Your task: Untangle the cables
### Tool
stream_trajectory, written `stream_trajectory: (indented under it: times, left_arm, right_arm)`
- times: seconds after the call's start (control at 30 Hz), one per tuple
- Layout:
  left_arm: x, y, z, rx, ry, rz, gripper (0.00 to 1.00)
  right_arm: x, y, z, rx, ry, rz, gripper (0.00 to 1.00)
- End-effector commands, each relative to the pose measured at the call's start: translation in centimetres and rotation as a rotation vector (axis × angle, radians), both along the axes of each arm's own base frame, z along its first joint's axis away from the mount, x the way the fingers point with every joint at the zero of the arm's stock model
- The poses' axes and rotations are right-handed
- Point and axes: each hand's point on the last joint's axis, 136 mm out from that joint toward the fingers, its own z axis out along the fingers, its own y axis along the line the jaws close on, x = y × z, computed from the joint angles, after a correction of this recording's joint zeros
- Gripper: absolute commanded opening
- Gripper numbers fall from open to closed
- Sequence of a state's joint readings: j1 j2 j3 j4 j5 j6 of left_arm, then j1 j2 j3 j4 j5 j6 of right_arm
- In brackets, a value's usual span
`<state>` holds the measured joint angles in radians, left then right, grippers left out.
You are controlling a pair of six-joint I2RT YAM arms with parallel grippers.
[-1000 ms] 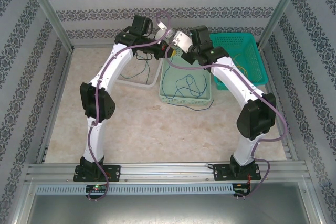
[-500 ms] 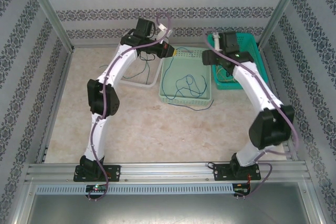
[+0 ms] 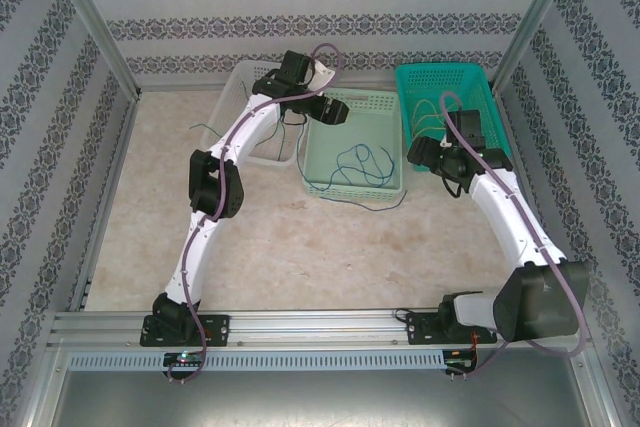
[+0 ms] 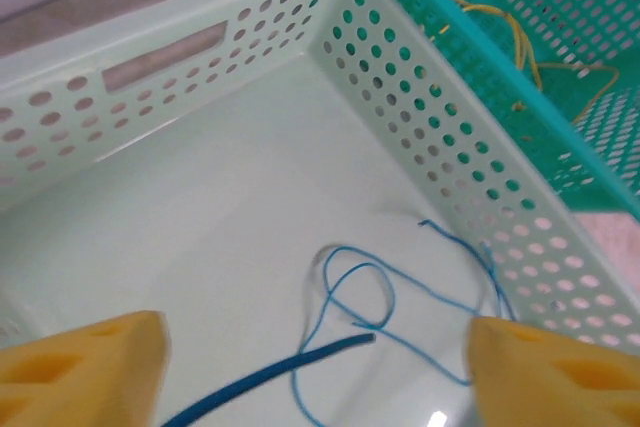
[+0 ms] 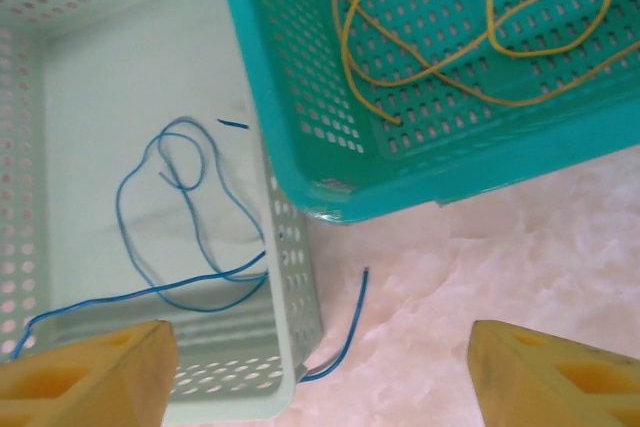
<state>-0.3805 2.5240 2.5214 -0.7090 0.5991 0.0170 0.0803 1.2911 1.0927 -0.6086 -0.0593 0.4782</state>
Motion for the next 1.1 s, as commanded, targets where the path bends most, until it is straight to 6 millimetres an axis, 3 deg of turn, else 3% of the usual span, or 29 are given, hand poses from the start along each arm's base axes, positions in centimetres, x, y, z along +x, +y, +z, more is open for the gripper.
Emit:
stream_trajectory:
  times: [0.0, 0.27, 0.43, 0.53, 0.63, 0.73, 0.9, 0.97, 1.07]
  left_arm:
    - [-0.2, 0.2, 3.4, 0.018, -0.057, 0.034, 1.00]
    - [-0.8, 0.8, 9.9, -0.034, -0.143, 0.086, 1.00]
    - [-1.4, 1.4, 10.5, -0.035, -0.134, 0.110, 1.00]
    - [-1.4, 0.9, 10.2, -0.057, -0.117, 0.099, 1.00]
    - [-1.1, 0.2, 9.9, -0.103, -0.095, 0.094, 0.95]
    - [-1.1, -0.4, 9.6, -0.136, -0.072, 0.076, 0.84]
    - [-1.0, -0.4, 8.6, -0.123, -0.055, 0.080, 0.48]
    - [-1.0, -0.3, 8.6, -0.120, -0.052, 0.082, 0.48]
    - [-1.2, 0.0, 8.6, -0.101, -0.050, 0.093, 0.58]
  right_arm:
    - [-0.6, 1.7, 0.4, 0.060, -0.021, 0.066, 0.70]
    - [-5.2, 8.1, -1.4, -0.149, -0.055, 0.419, 0.62]
    - [-7.9, 10.7, -4.0, -0.154, -0.015, 0.517, 0.58]
    - [-8.9, 12.6, -6.8, -0.162, 0.065, 0.570, 0.59]
    - [-8.7, 13.4, -9.7, -0.236, 0.163, 0.575, 0.59]
    - [-7.7, 13.7, -11.7, -0.306, 0.224, 0.559, 0.55]
    - [-5.9, 13.9, -12.9, -0.396, 0.225, 0.563, 0.54]
    - [-5.3, 13.7, -12.8, -0.434, 0.207, 0.551, 0.54]
    - [-4.6, 14.1, -12.6, -0.452, 0.161, 0.547, 0.57]
